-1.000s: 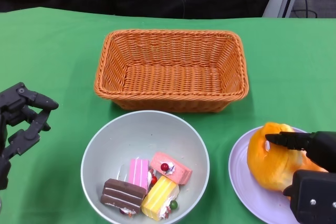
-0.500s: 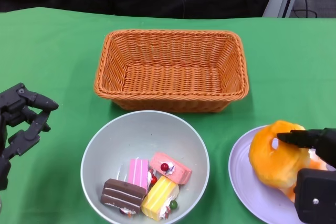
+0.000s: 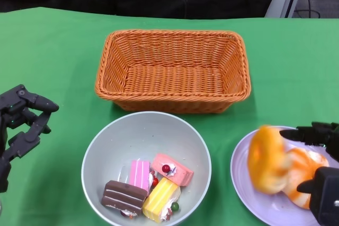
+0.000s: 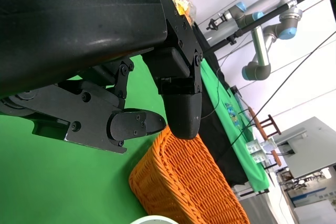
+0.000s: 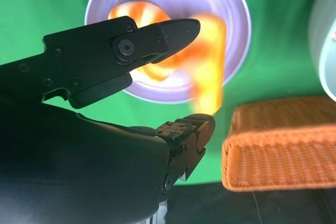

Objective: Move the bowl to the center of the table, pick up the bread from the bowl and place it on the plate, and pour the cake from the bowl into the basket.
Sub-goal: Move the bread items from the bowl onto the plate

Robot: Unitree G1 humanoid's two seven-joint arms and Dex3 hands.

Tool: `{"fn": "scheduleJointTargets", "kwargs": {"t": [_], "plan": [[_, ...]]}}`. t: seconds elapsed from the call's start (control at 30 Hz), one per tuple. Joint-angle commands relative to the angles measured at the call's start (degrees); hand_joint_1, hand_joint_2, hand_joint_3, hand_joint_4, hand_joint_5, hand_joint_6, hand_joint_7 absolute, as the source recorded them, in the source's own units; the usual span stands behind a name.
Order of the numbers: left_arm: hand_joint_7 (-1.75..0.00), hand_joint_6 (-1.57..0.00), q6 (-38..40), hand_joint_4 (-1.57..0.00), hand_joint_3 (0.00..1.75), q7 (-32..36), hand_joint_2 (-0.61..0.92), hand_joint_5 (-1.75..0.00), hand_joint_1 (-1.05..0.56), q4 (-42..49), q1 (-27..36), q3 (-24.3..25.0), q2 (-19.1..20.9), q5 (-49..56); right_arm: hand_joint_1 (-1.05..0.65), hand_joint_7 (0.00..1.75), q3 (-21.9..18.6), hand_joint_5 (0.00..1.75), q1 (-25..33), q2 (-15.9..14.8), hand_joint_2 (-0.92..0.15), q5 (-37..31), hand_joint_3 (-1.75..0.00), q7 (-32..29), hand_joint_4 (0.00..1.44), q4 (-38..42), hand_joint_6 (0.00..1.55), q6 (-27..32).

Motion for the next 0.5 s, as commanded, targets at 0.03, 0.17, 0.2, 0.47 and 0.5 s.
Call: {"fn": "scheduleJointTargets", "kwargs": {"t": [0.03,0.17,0.2,0.47,0.5], "plan": [[-1.13,-0.75,-0.5,-0.74,0.44,0.0,0.92,-1.53,-0.08,0.5,-0.3,0.2,1.0,-0.3,-0.59,0.00,-1.8,0.00,0.8,-0.5,-0.92,1.8,-0.04,-0.6,0.05,-0.9,0.42,-0.6],[-1.14,-0.75,-0.6,-0.73,0.44,0.0,0.92,-1.52,-0.08,0.6,-0.4,0.2,1.1,-0.2,-0.63,0.00,-2.7,0.00,1.2,-0.8,-0.92,2.7,-0.06,-1.0,0.04,-1.5,0.41,-1.4],[-1.14,-0.75,-0.7,-0.73,0.44,0.0,0.92,-1.52,-0.08,0.7,-0.4,0.2,1.1,-0.2,-0.64,0.00,-2.8,0.00,1.3,-0.9,-0.92,2.9,-0.07,-1.1,0.04,-1.5,0.41,-1.5],[-1.14,-0.75,-0.9,-0.74,0.44,-0.4,0.92,-1.53,-0.07,1.1,-0.6,0.2,1.2,-0.6,-0.65,0.00,-3.6,0.01,1.9,-1.2,-0.92,3.6,-0.07,-0.4,0.07,-4.6,0.41,-1.2],[-1.14,-0.75,-1.0,-0.74,0.44,-0.3,0.92,-1.53,-0.07,1.1,-0.6,0.2,1.3,-0.5,-0.65,0.00,-3.5,0.01,1.9,-1.1,-0.92,3.6,-0.07,-0.2,0.06,-5.1,0.41,-0.8]]}}
